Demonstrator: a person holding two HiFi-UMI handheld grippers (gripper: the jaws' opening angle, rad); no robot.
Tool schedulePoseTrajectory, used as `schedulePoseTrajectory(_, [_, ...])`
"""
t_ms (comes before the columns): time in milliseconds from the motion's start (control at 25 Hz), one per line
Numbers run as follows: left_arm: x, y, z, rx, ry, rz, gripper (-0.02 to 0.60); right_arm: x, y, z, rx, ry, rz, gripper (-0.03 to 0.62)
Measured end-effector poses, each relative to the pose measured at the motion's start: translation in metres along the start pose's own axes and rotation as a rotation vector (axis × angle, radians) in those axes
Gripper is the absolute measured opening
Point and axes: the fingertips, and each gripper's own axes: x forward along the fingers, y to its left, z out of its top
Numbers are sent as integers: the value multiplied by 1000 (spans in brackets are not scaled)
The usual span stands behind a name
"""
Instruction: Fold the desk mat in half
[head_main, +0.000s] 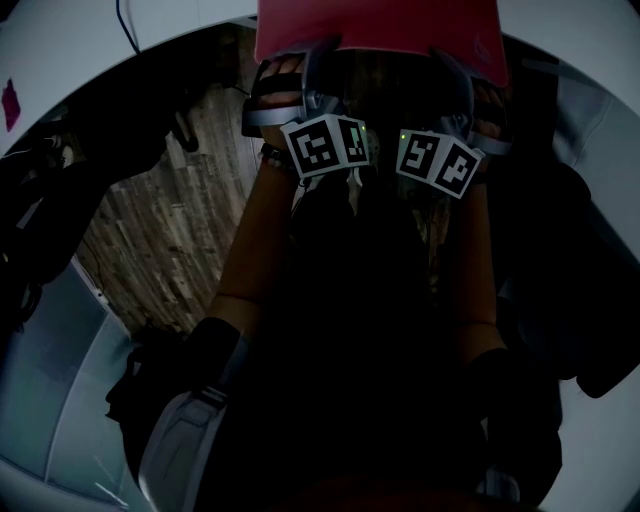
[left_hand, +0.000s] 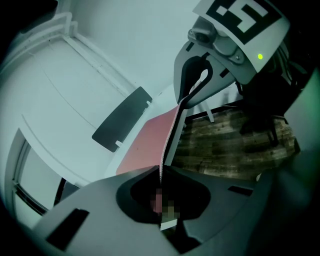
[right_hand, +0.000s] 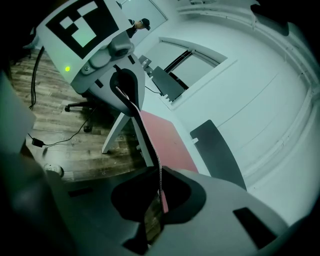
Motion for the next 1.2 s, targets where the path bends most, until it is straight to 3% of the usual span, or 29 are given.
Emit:
schedulePoseTrajectory(400, [-1,20,10,-23,-13,-36,28,2,-30,13,25,5,-18,40])
schedulePoseTrajectory(800, [27,58,23,-60,16,-71,28,27,-56,16,109,-39,27,40])
schedulePoseTrajectory(1200, [57,93,31,-72,62,-50,28,61,-90,21,144,-102,48,40])
